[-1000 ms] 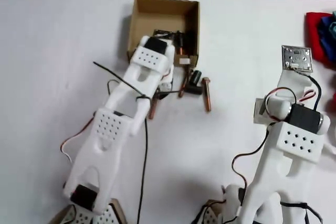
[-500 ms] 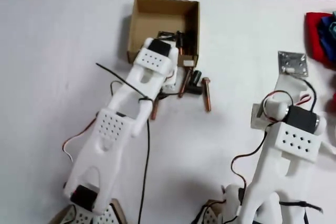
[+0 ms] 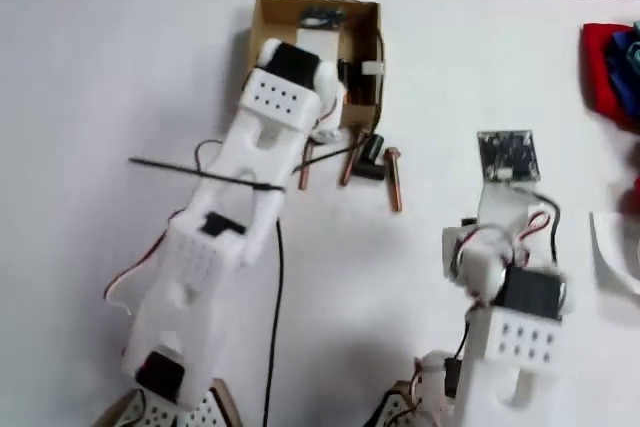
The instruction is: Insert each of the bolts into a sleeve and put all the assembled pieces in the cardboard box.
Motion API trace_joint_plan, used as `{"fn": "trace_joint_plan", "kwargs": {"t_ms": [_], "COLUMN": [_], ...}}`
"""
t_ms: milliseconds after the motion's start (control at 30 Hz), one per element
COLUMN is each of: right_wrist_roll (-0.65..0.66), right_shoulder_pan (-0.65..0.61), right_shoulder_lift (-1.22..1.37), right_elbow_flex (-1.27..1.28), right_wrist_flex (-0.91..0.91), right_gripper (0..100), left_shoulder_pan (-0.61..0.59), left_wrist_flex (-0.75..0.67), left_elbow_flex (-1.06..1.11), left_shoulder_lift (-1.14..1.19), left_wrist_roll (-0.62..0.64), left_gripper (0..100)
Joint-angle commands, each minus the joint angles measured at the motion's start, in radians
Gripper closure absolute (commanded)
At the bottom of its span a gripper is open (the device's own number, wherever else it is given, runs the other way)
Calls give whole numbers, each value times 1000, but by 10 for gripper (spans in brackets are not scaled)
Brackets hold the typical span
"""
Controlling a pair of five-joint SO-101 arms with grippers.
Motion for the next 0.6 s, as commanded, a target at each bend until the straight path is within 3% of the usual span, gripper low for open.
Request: {"fn": "trace_joint_plan", "kwargs": {"t_ms": [0, 233, 567], "right_wrist_roll": [5, 5, -3], "right_shoulder_pan": [-15, -54, -389], "right_shoulder_lift": [-200, -447, -644], "right_elbow_flex": [84, 333, 555], "right_wrist_flex": [-73, -272, -639], "right_gripper": [972, 971, 975], "left_shoulder_pan": [52, 29, 28], "left_wrist_flex": [9, -261, -795], "left_elbow_flex": [222, 579, 1129], "left_shoulder_lift": [-345, -741, -1151], "left_wrist_roll": [2, 3, 3], "left_gripper": [974, 974, 974]}}
